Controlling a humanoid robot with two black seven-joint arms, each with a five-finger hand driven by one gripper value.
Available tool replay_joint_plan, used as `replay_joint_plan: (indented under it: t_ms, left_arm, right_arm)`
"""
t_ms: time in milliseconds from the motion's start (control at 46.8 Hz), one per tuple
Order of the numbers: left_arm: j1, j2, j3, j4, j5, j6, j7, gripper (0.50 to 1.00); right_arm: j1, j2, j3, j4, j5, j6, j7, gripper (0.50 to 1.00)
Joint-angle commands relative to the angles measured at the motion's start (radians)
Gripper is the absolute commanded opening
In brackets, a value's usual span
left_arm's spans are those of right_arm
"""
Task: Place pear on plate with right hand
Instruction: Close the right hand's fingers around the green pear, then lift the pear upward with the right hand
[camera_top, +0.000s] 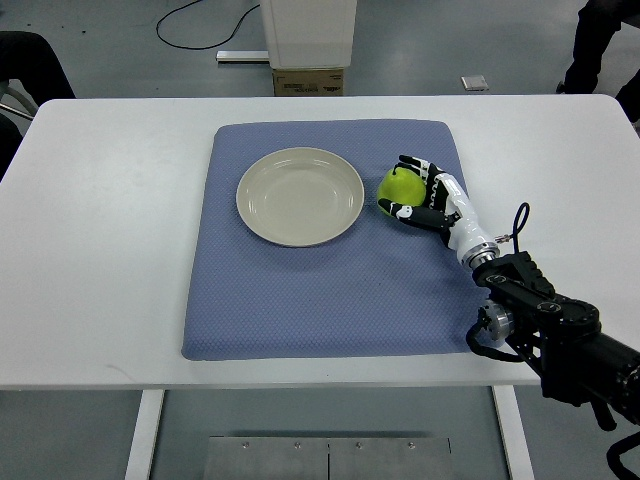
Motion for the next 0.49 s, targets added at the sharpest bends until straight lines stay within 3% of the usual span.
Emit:
replay_joint_plan:
  t_ms: [0,192,470]
  left_arm:
    - [0.001,0.000,0.000,0.000,0.000,0.000,0.000,1.000]
    - [0.001,0.000,0.000,0.000,0.000,0.000,0.000,1.000]
    - [0.001,0.000,0.000,0.000,0.000,0.000,0.000,1.000]
  right_arm:
    - [0.001,0.002,-0.015,0.000,-0.002,-0.001,0.000,0.500]
    - [0.009,0.012,-0.016,-0.009,0.000,-0.059,0.000,0.500]
    - [0.076,0.012,-0.007,-0.003,0.009,-0.063,0.000,0.500]
